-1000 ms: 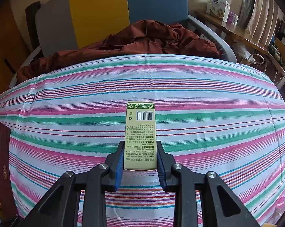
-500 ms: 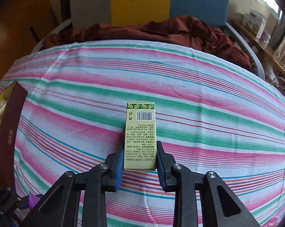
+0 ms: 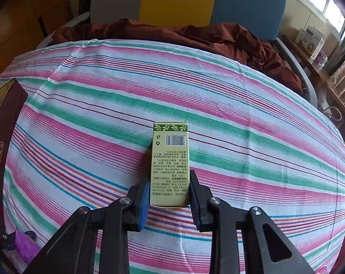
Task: Organize objects
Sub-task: 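Carry the purple packet into the tin and open the left gripper while the right gripper carries the box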
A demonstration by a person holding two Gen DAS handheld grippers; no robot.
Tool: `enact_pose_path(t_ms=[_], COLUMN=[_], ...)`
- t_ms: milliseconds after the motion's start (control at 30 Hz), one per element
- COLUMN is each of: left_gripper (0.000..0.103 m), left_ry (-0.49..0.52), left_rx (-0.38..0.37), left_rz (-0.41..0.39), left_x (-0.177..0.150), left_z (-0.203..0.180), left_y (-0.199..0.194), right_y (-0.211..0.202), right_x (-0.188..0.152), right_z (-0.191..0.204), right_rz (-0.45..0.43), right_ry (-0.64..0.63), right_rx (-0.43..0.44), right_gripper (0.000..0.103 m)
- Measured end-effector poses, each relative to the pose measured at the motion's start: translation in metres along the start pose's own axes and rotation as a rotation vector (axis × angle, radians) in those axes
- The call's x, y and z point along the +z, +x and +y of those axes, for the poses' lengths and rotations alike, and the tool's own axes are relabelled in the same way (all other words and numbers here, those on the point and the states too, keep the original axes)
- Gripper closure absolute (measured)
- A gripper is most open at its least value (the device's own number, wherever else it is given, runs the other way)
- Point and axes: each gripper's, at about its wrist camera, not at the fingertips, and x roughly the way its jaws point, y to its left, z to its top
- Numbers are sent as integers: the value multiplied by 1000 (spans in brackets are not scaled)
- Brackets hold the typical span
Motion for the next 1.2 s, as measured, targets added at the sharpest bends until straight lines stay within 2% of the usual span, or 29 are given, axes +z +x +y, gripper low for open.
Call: enact_pose_path(t_ms=[167, 367, 800, 1200], left_gripper=[71, 71, 71, 71], left_ry=[-6, -41, -123, -207], left_rx=[-3, 17, 168, 251], left_rz=[-49, -71, -161, -164], left_x=[3, 1, -6, -34], left_z=[2, 16, 66, 115], left_y=[-24, -49, -109, -130], right_y=[2, 3, 1, -1], right_x=[2, 2, -4, -7], right_z=[0, 2, 10, 15], right_rz=[-7, -16, -35, -37], right_ry=[-8, -14, -8, -27], right_rx=[-12, -33, -76, -122], right_gripper=[74, 74, 74, 74])
